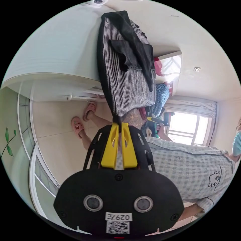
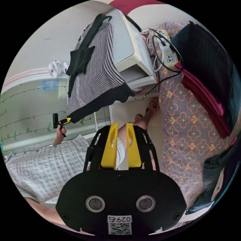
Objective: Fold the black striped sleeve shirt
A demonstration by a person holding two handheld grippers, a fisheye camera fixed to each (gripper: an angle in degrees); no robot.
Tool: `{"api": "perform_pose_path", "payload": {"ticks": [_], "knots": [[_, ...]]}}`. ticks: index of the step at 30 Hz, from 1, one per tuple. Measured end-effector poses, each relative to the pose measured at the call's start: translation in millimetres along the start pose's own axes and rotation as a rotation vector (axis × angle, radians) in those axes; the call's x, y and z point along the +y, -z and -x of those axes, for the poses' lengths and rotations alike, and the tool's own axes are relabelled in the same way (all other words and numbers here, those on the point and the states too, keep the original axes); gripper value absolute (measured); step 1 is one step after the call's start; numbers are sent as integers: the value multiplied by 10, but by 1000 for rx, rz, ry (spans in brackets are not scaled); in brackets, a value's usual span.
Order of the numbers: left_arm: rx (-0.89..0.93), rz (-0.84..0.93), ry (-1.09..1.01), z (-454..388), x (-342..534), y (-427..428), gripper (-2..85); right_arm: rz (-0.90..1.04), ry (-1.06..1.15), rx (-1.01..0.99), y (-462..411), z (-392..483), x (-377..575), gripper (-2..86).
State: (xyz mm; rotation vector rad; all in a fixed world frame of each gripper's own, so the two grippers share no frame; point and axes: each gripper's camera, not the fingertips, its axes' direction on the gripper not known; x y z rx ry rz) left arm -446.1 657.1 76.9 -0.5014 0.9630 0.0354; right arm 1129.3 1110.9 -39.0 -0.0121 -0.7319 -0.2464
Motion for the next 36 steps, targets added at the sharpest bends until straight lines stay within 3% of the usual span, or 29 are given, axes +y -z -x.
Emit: {"api": "perform_pose_path", "payload": {"ticks": [5,13,19,23,29,36], "knots": [[-12,46,-3,-280,-38,130,-10,-174,-3,-259,-65,-578,-302,139],[-2,92,17,-579,-259,227,-10,-217,105,-346,-245,-995,-558,154],[-52,142,12,-795,-537,69,-10,-268,187,-337,-230,-1061,-820,133],[-86,187,6,-904,-730,-110,-10,-313,259,-427,-203,-1070,-918,19],[-74,184,41,-901,-889,-365,-10,-237,183,-332,-235,-1099,-839,0],[-92,162,102,-867,-856,-651,-10,-293,58,-444,-67,-1189,-617,-3]]}}
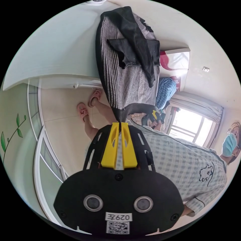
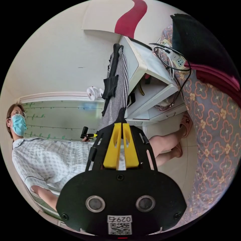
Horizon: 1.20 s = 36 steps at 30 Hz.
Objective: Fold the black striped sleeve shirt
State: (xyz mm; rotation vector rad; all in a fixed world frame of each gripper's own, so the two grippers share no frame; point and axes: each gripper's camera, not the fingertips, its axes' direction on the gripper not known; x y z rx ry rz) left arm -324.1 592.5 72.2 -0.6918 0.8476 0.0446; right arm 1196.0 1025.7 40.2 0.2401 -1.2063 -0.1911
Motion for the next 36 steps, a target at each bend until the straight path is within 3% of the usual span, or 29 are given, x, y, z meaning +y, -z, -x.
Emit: {"api": "perform_pose_path", "payload": {"ticks": [5,10,13,15,18,21,28,30,36], "knots": [[45,-52,15,-285,-20,-52,-10,-28,77,-94,-102,393,-473,-3],[-85,-264,-200,-1075,-851,697,-10,-6,324,-125,-453,993,-2062,-2],[-337,-373,-330,-1816,-1781,1218,-10,-27,328,-11,-949,1301,-3461,-1],[-442,-386,-236,-2109,-2646,1390,-10,21,267,128,-1480,1260,-4503,1],[-530,-382,-140,-2205,-3206,1219,-9,19,221,221,-1938,974,-5095,2],[-530,-442,-145,-2173,-3285,727,-8,49,238,274,-2346,576,-5099,-1],[-540,-164,-76,-1710,-4120,-909,-10,319,164,429,-3788,-596,-5324,-4],[-610,-29,-33,-1544,-4506,-1362,-10,466,216,688,-4454,-825,-5434,-4],[-684,57,-34,-1548,-4604,-1795,-10,581,290,964,-5366,-1007,-5211,-5]]}}
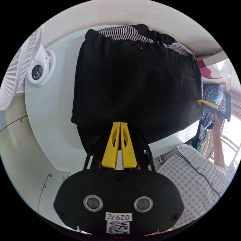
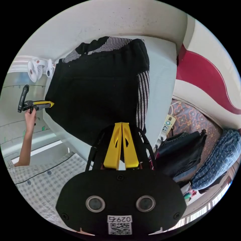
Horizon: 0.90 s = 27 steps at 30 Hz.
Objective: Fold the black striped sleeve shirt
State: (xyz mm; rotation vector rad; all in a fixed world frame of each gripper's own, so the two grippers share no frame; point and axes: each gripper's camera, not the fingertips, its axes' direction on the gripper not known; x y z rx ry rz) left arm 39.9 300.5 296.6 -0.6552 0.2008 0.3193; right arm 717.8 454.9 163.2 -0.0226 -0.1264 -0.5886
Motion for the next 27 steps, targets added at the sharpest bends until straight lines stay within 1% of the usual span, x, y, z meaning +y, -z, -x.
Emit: {"api": "perform_pose_path", "payload": {"ticks": [2,5,7,8,9,11,12,13,15,18,20,22,23,24,27], "knots": [[20,66,3,-39,79,-174,-10,52,-26,3,-249,127,51,-4],[111,148,-11,25,190,-392,-9,124,-74,-82,-612,184,89,-3],[141,88,-2,161,220,-272,-8,93,-46,-166,-642,203,68,-1],[141,-4,19,282,227,-83,-6,-7,-57,-185,-528,199,59,1],[146,-100,30,405,205,118,-4,-119,-86,-171,-386,185,32,4],[168,-211,-6,543,81,327,5,-222,-106,-137,-264,162,-112,14],[178,-231,-25,610,-73,362,42,-236,-121,-119,-287,125,-291,27],[179,-222,-38,626,-169,350,60,-228,-132,-111,-329,102,-400,36],[133,-122,-109,573,-588,190,100,-159,-149,-82,-609,56,-876,70],[51,-75,-162,392,-931,10,118,-100,-118,-29,-985,172,-1361,62],[19,-63,-180,282,-1049,-77,104,-64,-85,21,-1178,310,-1547,39],[-70,-53,-167,189,-1092,-128,65,-51,-74,122,-1302,483,-1631,19],[-122,-70,-173,123,-1058,-98,42,-79,-61,215,-1308,628,-1616,12],[-122,-99,-177,80,-993,-34,25,-110,-39,271,-1281,767,-1571,7],[-86,-168,-171,64,-791,162,-1,-188,15,292,-1150,978,-1428,2]]}}
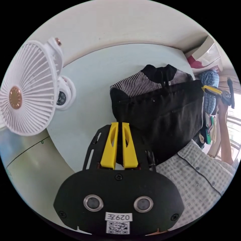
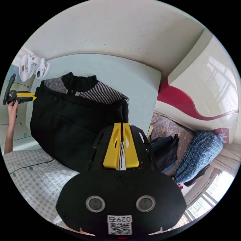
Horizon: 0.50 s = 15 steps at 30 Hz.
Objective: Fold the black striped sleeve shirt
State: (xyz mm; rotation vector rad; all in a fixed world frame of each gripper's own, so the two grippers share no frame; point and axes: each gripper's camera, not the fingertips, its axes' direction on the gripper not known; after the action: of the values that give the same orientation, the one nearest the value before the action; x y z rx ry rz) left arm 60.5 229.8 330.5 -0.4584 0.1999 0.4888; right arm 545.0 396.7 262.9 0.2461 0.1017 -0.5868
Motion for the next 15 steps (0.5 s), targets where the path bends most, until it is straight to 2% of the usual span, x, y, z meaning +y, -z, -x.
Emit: {"api": "perform_pose_path", "payload": {"ticks": [5,11,13,15], "knots": [[42,-28,32,110,31,204,-9,-97,30,-69,147,-31,-42,-1],[-188,-146,19,-12,-248,210,-10,-155,-44,-9,-313,-185,-318,-1],[-242,-104,43,13,-444,-16,-10,-45,-93,-42,-756,-330,-487,0],[-184,108,56,126,-763,-521,-10,115,-130,-189,-1328,-476,-641,2]]}}
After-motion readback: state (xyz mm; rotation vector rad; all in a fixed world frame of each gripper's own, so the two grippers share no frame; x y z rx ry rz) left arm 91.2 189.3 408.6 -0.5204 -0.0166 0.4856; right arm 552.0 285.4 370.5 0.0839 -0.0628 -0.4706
